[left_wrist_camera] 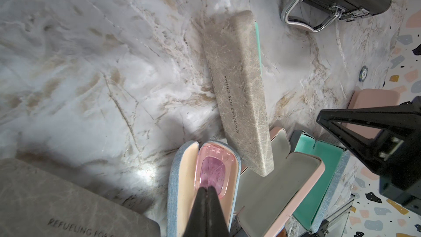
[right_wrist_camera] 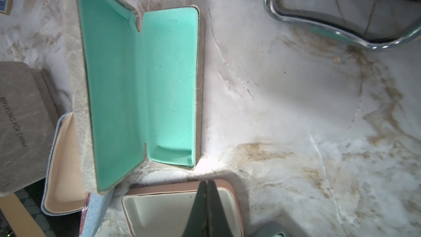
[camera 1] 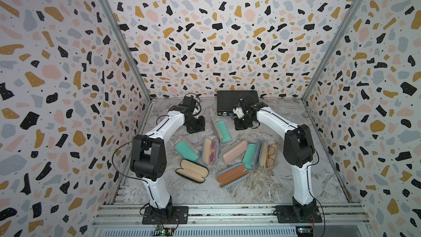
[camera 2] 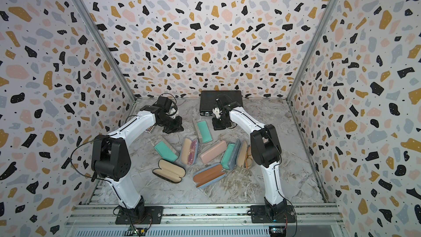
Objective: Close the glasses case
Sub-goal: Close the glasses case at the center of the board.
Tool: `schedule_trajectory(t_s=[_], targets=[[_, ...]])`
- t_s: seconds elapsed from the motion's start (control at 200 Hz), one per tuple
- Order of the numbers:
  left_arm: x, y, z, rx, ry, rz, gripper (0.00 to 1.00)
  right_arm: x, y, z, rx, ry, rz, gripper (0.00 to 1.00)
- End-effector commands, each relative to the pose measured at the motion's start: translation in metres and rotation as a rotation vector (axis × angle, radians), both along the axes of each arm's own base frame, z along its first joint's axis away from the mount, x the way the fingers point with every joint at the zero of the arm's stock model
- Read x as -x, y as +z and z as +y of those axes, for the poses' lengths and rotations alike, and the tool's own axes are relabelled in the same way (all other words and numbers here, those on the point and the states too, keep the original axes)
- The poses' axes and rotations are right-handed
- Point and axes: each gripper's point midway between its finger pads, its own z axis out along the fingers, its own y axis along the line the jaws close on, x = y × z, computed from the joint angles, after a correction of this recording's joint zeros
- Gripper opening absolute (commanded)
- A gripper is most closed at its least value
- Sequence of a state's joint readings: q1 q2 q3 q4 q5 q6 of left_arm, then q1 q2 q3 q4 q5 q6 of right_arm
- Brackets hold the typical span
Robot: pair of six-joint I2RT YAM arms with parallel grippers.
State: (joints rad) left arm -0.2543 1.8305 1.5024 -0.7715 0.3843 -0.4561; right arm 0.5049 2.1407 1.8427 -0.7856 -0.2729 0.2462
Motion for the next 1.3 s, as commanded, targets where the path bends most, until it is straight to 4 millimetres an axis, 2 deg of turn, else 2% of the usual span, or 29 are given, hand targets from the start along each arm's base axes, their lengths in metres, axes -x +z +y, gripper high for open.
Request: schedule_trajectory(t_s=[0.0, 0.27, 0.541, 1.296], targets=[[-0.006, 0.006, -0.009, -0.001, -0.012, -0.008, 0.0, -0.002, -0.001, 0.0, 0.0, 0.0, 0.02, 0.02], [-0.014, -0.014, -0.021, -0.02, -0.024, 0.037, 0.0, -0.006, -0.019, 0.003, 0.016, 0.006, 0.051, 0.03], [-0.022, -0.021, -0.032, -0.027, -0.04, 0.048, 0.0, -0.011, -0.03, 0.009, 0.01, 0.017, 0.077, 0.05], [-0.031, -0.039, -0.058, -0.017, -0.064, 0.077, 0.0, -0.006, -0.046, 0.022, -0.039, 0.06, 0.149, 0.07]])
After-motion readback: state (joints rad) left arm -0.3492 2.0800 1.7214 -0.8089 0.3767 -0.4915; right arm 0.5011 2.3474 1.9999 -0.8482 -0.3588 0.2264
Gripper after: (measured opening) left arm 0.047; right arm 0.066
